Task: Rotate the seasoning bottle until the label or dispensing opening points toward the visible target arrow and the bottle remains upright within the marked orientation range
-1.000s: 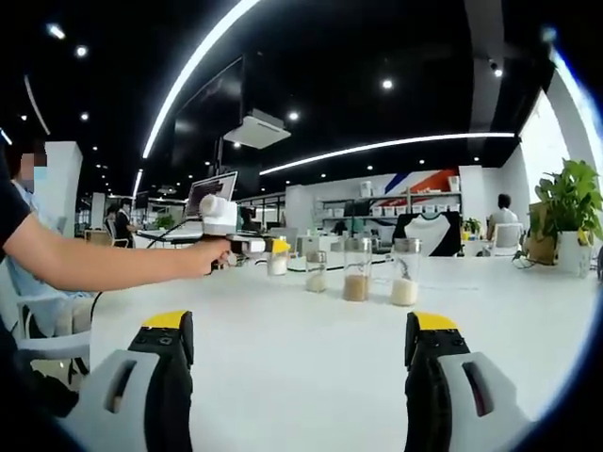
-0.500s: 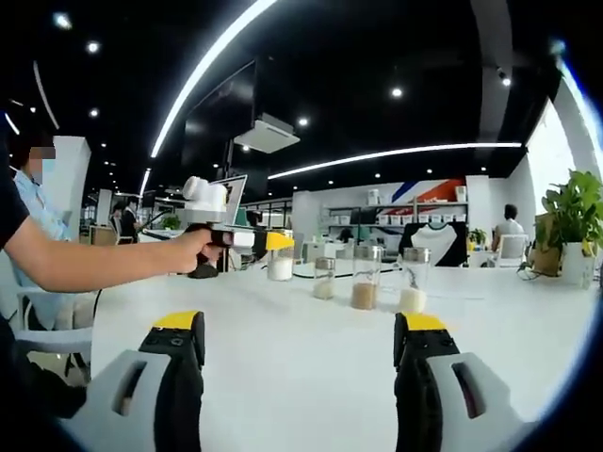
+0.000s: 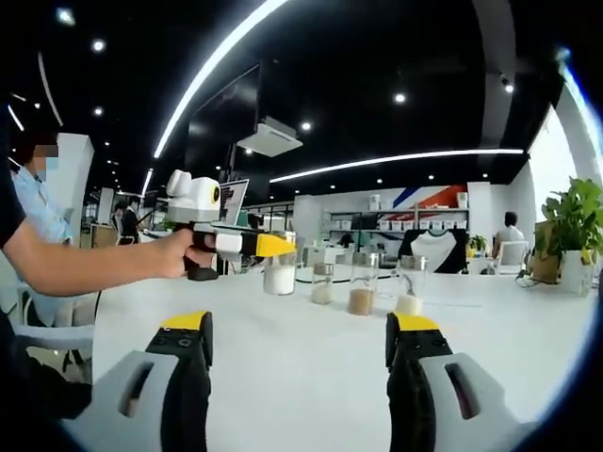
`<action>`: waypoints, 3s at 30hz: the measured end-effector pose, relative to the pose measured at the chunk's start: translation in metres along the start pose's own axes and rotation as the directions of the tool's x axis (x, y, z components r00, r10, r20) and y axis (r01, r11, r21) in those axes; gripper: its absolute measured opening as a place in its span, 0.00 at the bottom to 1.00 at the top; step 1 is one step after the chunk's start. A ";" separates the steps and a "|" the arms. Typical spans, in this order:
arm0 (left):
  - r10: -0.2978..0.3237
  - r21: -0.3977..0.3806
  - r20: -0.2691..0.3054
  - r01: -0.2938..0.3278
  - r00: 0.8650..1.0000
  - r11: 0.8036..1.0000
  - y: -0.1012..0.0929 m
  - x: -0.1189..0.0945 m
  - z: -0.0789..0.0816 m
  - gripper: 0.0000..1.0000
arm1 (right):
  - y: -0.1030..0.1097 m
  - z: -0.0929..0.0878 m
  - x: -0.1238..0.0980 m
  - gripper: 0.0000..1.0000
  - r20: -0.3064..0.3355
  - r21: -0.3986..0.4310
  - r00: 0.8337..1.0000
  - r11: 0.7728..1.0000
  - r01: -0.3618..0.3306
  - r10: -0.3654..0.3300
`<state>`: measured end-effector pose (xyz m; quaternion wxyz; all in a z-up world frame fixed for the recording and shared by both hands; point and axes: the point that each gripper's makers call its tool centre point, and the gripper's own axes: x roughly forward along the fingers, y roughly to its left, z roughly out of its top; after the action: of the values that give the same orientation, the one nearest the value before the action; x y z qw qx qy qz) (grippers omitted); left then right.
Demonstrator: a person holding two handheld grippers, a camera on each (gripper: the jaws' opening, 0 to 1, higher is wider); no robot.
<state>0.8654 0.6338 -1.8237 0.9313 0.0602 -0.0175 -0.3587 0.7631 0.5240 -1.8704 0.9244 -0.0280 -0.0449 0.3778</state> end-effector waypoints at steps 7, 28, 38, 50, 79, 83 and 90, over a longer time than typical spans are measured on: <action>-0.065 -0.044 0.036 0.067 0.997 0.997 -0.029 -0.007 0.010 0.35 | 0.004 -0.001 0.001 0.71 -0.004 -0.003 1.000 1.000 -0.014 0.014; -0.181 -0.043 0.021 0.182 0.983 0.982 -0.090 -0.016 0.006 0.34 | 0.019 0.000 0.005 0.63 -0.002 -0.018 0.998 0.998 -0.058 0.058; -0.289 -0.100 0.054 0.293 0.956 0.951 -0.128 -0.020 0.013 0.34 | 0.037 0.001 0.009 0.60 0.010 -0.024 0.992 0.992 -0.122 0.122; -0.378 -0.103 0.061 0.382 0.924 0.918 -0.156 -0.022 0.007 0.34 | 0.057 0.003 0.011 0.53 0.015 -0.052 0.981 0.980 -0.190 0.191; -0.445 -0.118 0.131 0.460 0.886 0.880 -0.169 -0.036 0.008 0.35 | 0.060 -0.010 0.014 0.38 -0.017 -0.007 0.980 0.981 -0.196 0.196; -0.432 -0.094 0.121 0.443 0.894 0.891 -0.164 -0.036 0.006 0.35 | 0.058 -0.009 0.013 0.37 -0.016 0.000 0.981 0.981 -0.193 0.193; -0.423 -0.056 0.112 0.431 0.899 0.901 -0.158 -0.040 0.011 0.35 | 0.062 -0.009 0.013 0.34 -0.025 -0.013 0.977 0.977 -0.211 0.211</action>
<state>0.7296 0.5436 -1.8323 0.8298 0.0082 -0.0350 -0.5570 0.7299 0.5770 -1.8839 0.8794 -0.0444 -0.0336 0.4729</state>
